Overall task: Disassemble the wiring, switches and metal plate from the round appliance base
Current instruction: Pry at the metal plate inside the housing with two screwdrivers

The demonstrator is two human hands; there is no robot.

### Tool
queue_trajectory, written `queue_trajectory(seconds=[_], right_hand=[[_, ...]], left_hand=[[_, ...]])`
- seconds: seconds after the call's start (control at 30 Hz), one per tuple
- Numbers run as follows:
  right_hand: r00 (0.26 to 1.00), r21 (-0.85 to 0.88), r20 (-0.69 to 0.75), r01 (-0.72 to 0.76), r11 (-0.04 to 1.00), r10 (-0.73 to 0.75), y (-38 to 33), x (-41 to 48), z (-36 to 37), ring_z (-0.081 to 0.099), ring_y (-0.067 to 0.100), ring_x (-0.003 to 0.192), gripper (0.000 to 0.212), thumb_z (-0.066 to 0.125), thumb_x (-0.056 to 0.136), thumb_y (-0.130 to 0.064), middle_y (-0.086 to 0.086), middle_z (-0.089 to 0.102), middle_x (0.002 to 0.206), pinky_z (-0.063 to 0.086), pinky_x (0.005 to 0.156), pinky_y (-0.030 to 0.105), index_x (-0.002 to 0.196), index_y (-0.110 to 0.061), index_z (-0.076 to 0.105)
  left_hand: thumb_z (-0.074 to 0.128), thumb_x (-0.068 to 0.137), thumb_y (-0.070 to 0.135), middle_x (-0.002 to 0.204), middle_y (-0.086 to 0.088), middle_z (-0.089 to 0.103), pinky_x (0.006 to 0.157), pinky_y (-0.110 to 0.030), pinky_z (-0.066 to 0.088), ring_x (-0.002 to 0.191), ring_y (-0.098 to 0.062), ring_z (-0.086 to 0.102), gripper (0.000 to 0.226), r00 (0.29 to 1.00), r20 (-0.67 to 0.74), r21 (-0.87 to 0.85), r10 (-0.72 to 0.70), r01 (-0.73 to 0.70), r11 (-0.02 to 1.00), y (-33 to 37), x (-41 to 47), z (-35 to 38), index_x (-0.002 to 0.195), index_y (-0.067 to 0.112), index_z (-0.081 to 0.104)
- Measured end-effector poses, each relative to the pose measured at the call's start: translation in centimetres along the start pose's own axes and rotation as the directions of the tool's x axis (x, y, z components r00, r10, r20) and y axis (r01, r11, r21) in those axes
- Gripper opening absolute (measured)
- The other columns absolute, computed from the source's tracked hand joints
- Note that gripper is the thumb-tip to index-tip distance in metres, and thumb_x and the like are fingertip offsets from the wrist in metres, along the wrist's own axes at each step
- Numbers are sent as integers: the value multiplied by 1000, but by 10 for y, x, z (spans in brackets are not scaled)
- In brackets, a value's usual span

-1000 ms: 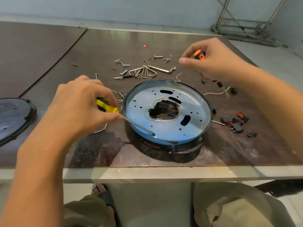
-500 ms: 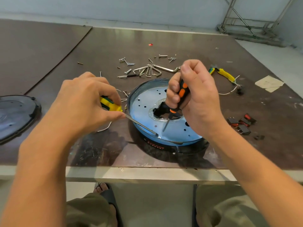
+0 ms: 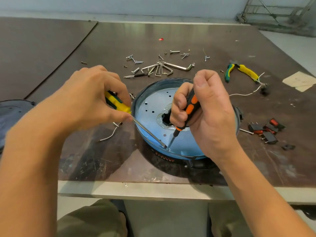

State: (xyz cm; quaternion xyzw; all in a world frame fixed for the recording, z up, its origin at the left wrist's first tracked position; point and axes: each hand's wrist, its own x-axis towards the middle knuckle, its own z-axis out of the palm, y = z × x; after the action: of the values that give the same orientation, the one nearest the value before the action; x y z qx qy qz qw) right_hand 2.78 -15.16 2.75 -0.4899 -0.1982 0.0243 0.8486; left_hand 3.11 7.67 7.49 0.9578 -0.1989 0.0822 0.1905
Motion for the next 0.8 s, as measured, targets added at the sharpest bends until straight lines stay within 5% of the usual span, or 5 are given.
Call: queue_trajectory(seconds=[0.2,0.8], right_hand=[[999,-14,-6,34,999,-34,-1,-2,3,41,17,50,13,39,104,-21,5,48,68,35,51,27,94,-16,32],[992,-23,107,72,997,-70,-4,-9,11,39,18,54,25,51,91,-27,4,47,69,29,50,34,96,-17,29]], left_hand=[[90,58,44,77,16,64,63,-27,40,83,-8,51,23,999,-2,-5,38,-38,999,-10,3,3,70,38,71],[80,62,64,83,16,63,69,-45,48,87,-18,50,28,993,-56,76,105,-100,992,-8,1,0,76,41,73]])
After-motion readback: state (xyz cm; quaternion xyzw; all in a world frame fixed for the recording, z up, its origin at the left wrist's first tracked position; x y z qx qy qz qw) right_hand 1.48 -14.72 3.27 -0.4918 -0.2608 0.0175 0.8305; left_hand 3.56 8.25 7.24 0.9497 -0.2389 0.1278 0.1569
